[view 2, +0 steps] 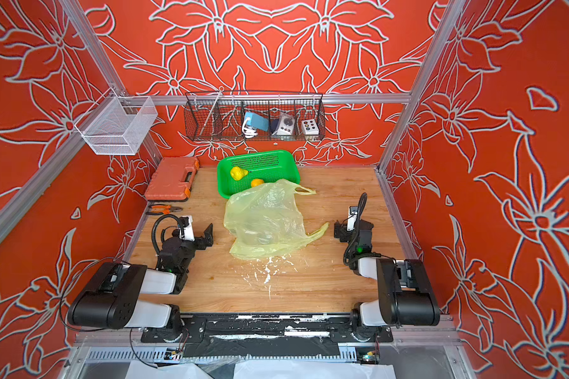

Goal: Place the pears into plastic bags & tie knots
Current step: Pick up the plastic bag at the center of the board.

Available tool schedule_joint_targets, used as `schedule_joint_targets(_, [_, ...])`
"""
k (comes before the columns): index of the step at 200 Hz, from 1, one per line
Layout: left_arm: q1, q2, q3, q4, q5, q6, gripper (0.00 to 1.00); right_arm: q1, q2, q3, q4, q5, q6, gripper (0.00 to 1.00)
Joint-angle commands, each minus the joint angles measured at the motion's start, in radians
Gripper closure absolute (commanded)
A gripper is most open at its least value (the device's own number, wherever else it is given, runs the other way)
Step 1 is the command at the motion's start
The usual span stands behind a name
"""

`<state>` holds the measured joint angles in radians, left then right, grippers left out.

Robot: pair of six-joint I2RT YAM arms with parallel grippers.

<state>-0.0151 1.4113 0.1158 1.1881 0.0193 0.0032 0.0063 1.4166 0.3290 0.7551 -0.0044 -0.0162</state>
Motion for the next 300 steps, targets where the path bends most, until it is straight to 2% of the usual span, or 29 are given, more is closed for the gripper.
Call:
schedule_joint_targets(1, [-0.008, -0.004, 0.005, 0.019, -0.006, 0.009, 0.02, 0.006, -0.005, 0.008, 0.012, 0.000, -0.003, 0.03])
schedule_joint_targets(139, [-0.023, -0.005, 0.010, 0.007, -0.051, 0.009, 0.02, 0.005, 0.000, 0.018, 0.002, 0.004, -0.002, 0.02])
schedule_joint_targets(148, [-0.023, -0.017, 0.016, 0.002, -0.085, -0.008, 0.02, 0.006, -0.004, 0.011, 0.009, 0.004, -0.002, 0.03])
schedule_joint_targets(154, [-0.023, -0.047, 0.031, -0.046, -0.136, -0.028, 0.02, 0.006, -0.012, 0.003, 0.023, 0.016, 0.003, 0.02])
schedule_joint_targets(163, [-0.019, -0.111, 0.056, -0.158, -0.180, -0.053, 0.02, 0.006, -0.048, -0.004, 0.022, 0.106, 0.038, 0.02])
schedule_joint_targets(181, [-0.016, -0.257, 0.089, -0.338, -0.302, -0.116, 0.02, 0.004, -0.194, 0.073, -0.267, 0.255, 0.113, 0.03])
schedule_joint_targets(197, [-0.015, -0.408, 0.145, -0.547, -0.456, -0.237, 0.02, -0.003, -0.267, 0.159, -0.448, 0.264, 0.201, 0.03])
schedule_joint_targets(207, [-0.015, -0.509, 0.216, -0.739, -0.461, -0.326, 0.03, -0.003, -0.295, 0.215, -0.531, 0.257, 0.295, 0.02])
schedule_joint_targets(215, [-0.025, -0.556, 0.280, -0.864, -0.422, -0.372, 0.06, -0.005, -0.317, 0.277, -0.650, 0.252, 0.429, 0.02])
schedule_joint_targets(225, [-0.076, -0.587, 0.373, -1.017, -0.415, -0.422, 0.06, -0.006, -0.343, 0.345, -0.776, 0.215, 0.545, 0.02])
schedule_joint_targets(239, [-0.198, -0.575, 0.500, -1.182, -0.447, -0.473, 0.06, -0.014, -0.353, 0.400, -0.787, 0.014, 0.563, 0.03])
schedule_joint_targets(252, [-0.336, -0.509, 0.606, -1.301, -0.495, -0.524, 0.06, -0.014, -0.320, 0.437, -0.753, -0.149, 0.588, 0.10])
schedule_joint_targets(263, [-0.460, -0.407, 0.705, -1.377, -0.538, -0.556, 0.06, -0.014, -0.249, 0.524, -0.842, -0.207, 0.628, 0.11])
schedule_joint_targets(282, [-0.656, -0.183, 0.892, -1.474, -0.614, -0.610, 0.04, -0.014, -0.094, 0.714, -1.082, -0.324, 0.608, 0.16])
schedule_joint_targets(300, [-0.794, 0.058, 1.117, -1.578, -0.688, -0.676, 0.03, -0.016, 0.020, 0.873, -1.310, -0.375, 0.559, 0.18])
